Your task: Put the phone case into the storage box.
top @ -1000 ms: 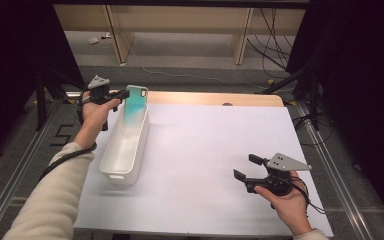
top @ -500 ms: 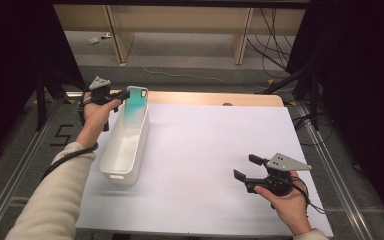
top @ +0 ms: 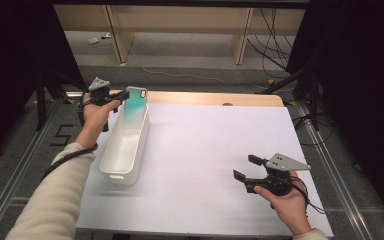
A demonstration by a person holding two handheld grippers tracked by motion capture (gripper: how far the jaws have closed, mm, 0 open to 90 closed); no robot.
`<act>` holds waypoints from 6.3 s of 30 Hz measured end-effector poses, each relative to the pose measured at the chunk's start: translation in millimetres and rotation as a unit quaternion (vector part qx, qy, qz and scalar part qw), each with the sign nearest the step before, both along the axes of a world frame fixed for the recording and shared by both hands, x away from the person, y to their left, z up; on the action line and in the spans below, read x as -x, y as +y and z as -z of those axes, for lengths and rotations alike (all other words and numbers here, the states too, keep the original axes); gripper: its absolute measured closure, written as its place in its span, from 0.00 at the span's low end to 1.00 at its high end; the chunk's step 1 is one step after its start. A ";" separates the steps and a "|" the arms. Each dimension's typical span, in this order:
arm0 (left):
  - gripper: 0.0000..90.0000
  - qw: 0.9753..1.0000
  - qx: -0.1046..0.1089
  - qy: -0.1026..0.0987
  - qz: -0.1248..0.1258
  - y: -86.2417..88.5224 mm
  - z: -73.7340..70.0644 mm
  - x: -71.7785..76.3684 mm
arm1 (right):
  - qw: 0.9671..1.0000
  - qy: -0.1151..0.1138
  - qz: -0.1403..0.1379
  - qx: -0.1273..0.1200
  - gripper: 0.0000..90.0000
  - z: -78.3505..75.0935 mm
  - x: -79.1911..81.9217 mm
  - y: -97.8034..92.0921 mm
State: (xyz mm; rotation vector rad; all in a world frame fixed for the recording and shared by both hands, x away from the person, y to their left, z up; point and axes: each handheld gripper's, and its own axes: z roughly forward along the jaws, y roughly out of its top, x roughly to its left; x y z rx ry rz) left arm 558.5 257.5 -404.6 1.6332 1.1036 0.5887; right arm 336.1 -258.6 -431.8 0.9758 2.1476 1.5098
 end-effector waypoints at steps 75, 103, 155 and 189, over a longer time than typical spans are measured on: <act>0.90 0.998 -0.053 0.033 0.000 -0.6 8.9 -0.4 | 1.000 -0.002 -0.003 0.011 0.24 1.1 -1.6 -0.1; 0.81 0.997 -0.077 0.022 -0.017 -2.0 -5.4 6.0 | 1.000 0.002 -0.007 0.004 0.24 1.3 -1.1 0.8; 0.97 0.990 -0.118 0.073 -0.039 -5.2 -1.5 -3.1 | 1.000 0.009 -0.002 0.016 0.24 -1.6 0.7 -2.2; 0.34 0.999 -0.035 -0.010 -0.002 -13.8 -30.9 87.5 | 1.000 -0.006 -0.002 -0.002 0.24 -0.4 -1.3 -0.6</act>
